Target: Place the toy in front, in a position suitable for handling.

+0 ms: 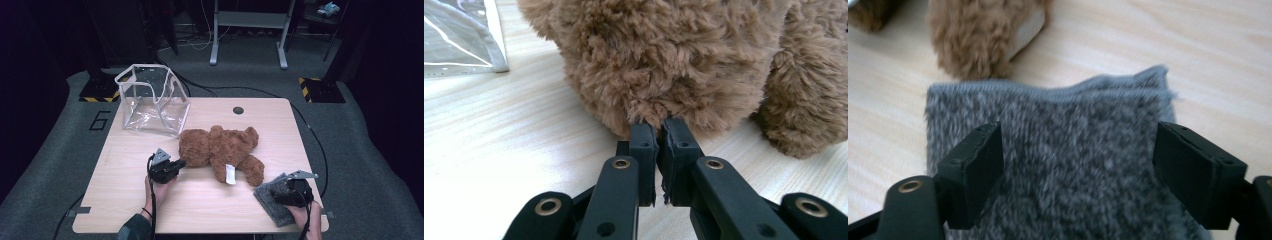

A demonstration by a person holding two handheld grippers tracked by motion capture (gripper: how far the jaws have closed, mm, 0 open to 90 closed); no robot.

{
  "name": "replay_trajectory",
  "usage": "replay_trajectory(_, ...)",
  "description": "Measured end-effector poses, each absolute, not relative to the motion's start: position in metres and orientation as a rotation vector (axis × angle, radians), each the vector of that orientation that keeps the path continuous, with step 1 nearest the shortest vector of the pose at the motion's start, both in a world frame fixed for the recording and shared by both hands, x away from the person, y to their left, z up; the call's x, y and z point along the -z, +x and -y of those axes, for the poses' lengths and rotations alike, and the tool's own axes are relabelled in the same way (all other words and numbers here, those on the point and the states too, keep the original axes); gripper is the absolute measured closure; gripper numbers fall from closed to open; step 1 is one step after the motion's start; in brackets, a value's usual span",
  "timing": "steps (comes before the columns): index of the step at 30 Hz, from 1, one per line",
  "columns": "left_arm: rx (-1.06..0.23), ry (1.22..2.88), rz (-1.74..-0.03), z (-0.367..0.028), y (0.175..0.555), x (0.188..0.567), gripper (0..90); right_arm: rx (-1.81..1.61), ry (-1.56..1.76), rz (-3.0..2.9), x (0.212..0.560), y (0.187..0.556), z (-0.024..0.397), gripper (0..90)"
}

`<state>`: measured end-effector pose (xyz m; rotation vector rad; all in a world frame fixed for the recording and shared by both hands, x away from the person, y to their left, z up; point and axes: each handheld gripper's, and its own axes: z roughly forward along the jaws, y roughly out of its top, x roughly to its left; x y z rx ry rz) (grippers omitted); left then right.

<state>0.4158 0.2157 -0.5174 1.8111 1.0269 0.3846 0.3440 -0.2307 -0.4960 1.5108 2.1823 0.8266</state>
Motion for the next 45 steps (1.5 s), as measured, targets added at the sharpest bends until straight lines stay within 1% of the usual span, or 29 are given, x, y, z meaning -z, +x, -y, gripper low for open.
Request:
replay_trajectory(7, -0.389, 1.806, -1.016, -0.216, 0.416, 0.522, 84.9, -0.792, 1.518, -2.190, 0.507, 0.341, 0.230, 22.0)
replay_trajectory(12, -0.380, 1.758, -1.018, -0.217, 0.415, 0.525, 84.9, -0.773, 1.505, -2.201, 0.508, 0.341, 0.229, 32.8)
replay_trajectory(13, -0.380, 1.758, -1.018, -0.217, 0.415, 0.525, 85.0, -0.775, 1.505, -2.198, 0.508, 0.341, 0.229, 35.1)
replay_trajectory(14, -0.381, 1.764, -1.017, -0.217, 0.415, 0.525, 85.0, -0.775, 1.505, -2.198, 0.508, 0.341, 0.229, 35.1)
replay_trajectory(16, -0.401, 1.767, -1.017, -0.215, 0.415, 0.525, 85.1, -0.790, 1.499, -2.186, 0.509, 0.339, 0.231, 40.2)
replay_trajectory(20, -0.415, 1.767, -1.020, -0.213, 0.414, 0.525, 85.0, -0.794, 1.513, -2.173, 0.509, 0.337, 0.231, 43.9)
replay_trajectory(22, -0.436, 1.781, -1.017, -0.212, 0.413, 0.525, 84.9, -0.800, 1.504, -2.172, 0.509, 0.335, 0.231, 51.6)
replay_trajectory(23, -0.436, 1.781, -1.017, -0.212, 0.413, 0.525, 85.0, -0.800, 1.504, -2.172, 0.509, 0.335, 0.231, 51.6)
replay_trajectory(24, -0.444, 1.786, -1.019, -0.211, 0.413, 0.524, 84.9, -0.805, 1.496, -2.172, 0.509, 0.334, 0.231, 57.9)
replay_trajectory(25, -0.443, 1.786, -1.020, -0.211, 0.413, 0.525, 84.9, -0.807, 1.486, -2.178, 0.509, 0.334, 0.231, 60.8)
replay_trajectory(26, -0.443, 1.786, -1.020, -0.211, 0.413, 0.525, 84.9, -0.807, 1.486, -2.178, 0.509, 0.334, 0.231, 60.8)
replay_trajectory(27, -0.440, 1.787, -1.021, -0.212, 0.413, 0.524, 84.9, -0.810, 1.501, -2.163, 0.509, 0.333, 0.230, 68.1)
replay_trajectory(29, -0.439, 1.785, -1.022, -0.212, 0.413, 0.525, 84.9, -0.818, 1.489, -2.167, 0.509, 0.332, 0.231, 73.6)
replay_trajectory(31, -0.438, 1.784, -1.022, -0.212, 0.413, 0.525, 84.8, -0.825, 1.487, -2.166, 0.509, 0.331, 0.232, 76.6)
replay_trajectory(36, -0.433, 1.784, -1.022, -0.212, 0.413, 0.524, 84.8, -0.839, 1.484, -2.149, 0.509, 0.329, 0.233, 79.4)
replay_trajectory(41, -0.430, 1.776, -1.025, -0.212, 0.413, 0.525, 84.7, -0.866, 1.491, -2.130, 0.507, 0.328, 0.236, 79.7)
replay_trajectory(45, -0.429, 1.765, -1.032, -0.213, 0.413, 0.525, 84.6, -0.888, 1.491, -2.095, 0.499, 0.327, 0.241, 79.7)
